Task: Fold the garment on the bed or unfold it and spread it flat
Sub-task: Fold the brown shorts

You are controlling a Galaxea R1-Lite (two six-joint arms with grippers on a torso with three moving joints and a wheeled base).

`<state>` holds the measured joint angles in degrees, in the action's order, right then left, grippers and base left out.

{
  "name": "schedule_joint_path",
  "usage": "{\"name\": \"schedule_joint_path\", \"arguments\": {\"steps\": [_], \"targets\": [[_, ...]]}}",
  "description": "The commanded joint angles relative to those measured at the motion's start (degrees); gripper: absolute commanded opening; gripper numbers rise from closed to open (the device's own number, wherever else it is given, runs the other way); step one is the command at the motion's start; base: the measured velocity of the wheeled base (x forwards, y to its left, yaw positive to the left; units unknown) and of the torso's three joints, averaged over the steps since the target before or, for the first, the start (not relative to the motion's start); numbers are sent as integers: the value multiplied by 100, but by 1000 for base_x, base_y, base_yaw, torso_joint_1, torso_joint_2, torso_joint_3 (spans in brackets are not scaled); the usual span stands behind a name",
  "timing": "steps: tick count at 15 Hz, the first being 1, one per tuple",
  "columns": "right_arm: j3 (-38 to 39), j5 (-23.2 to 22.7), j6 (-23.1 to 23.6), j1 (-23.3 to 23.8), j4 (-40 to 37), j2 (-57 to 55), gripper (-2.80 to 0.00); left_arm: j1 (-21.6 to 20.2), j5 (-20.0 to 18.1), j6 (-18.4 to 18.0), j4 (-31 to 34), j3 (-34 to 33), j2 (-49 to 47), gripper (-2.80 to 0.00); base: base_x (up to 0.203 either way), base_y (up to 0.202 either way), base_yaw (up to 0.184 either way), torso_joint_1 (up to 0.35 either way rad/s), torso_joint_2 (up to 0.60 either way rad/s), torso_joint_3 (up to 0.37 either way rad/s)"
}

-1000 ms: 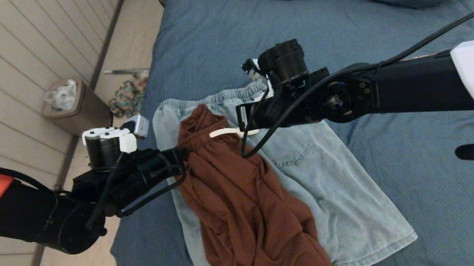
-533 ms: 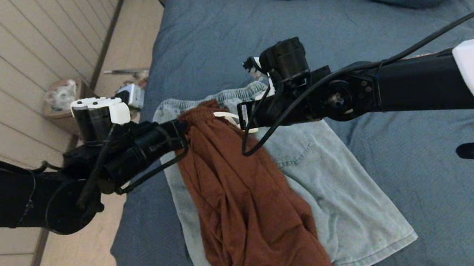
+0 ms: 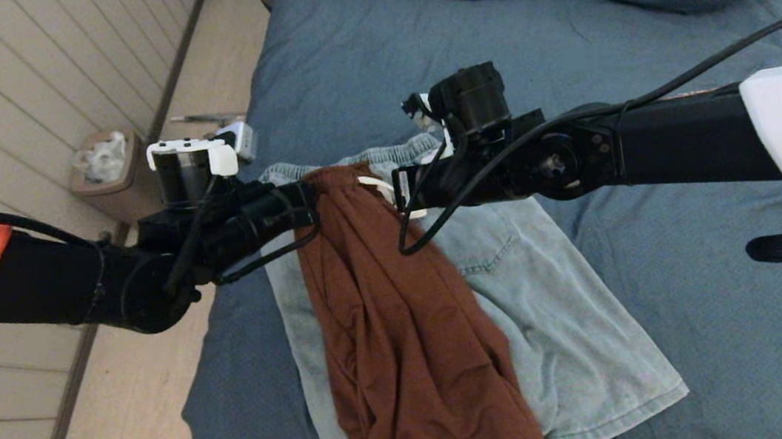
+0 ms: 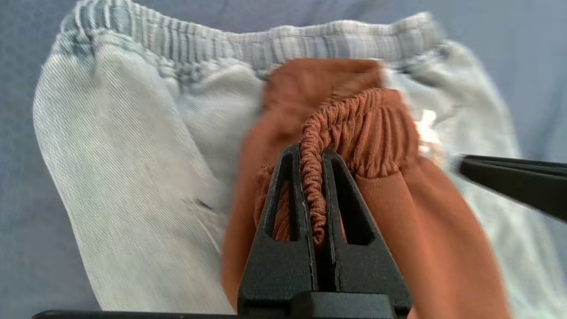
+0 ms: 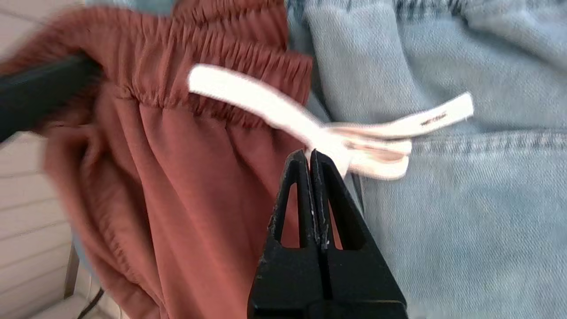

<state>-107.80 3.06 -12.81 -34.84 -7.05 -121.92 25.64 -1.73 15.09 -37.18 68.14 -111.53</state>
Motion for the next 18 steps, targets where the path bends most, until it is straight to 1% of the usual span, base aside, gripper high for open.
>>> {"name": "schedule_joint_path", "arguments": {"steps": [1, 2, 3, 4, 5, 9, 12, 15, 16, 17, 18], "targets": [[-3, 1, 22, -5, 27, -51, -280, -82, -151, -14, 66, 83, -215, -280, 0, 0, 0, 0, 0, 0], [-4, -7, 24, -5, 28, -60, -280, -94, -271, -15, 190, 69, -160, -280, 0, 0, 0, 0, 0, 0], [5, 1, 24, -5, 28, -60, -280, -94, -257, -41, 229, 86, -141, -280, 0, 0, 0, 0, 0, 0], [-12, -6, 16, -5, 36, -52, -280, -94, -241, -93, 237, 103, -124, -88, 0, 0, 0, 0, 0, 0], [-13, -7, 16, -5, 37, -51, -280, -94, -240, -94, 237, 103, -124, 0, 0, 0, 0, 0, 0, 0], [20, 2, 24, -5, 45, -27, -280, -101, -213, -66, 255, 136, 99, 0, 0, 0, 0, 0, 0, 0], [31, 2, 24, -5, 45, 10, -280, -251, -205, -61, 517, 89, 680, 0, 0, 0, 0, 0, 0, 0], [48, -7, 16, 4, 45, 37, -280, -564, -250, -27, 517, -389, 1009, 0, 0, 0, 0, 0, 0, 0], [60, -7, 7, 4, 42, 37, -280, -654, -265, 15, 465, -743, 1068, -181, 0, 0, 0, 0, 0, 0], [123, -7, 20, 4, 39, 51, -280, -709, -281, 54, 384, -1181, 1170, -280, 0, 0, 0, 0, 0, 0], [167, -7, 35, 2, 37, 57, -280, -740, -300, 79, 285, -1528, 1287, -280, 0, 0, 0, 0, 0, 0]]}}
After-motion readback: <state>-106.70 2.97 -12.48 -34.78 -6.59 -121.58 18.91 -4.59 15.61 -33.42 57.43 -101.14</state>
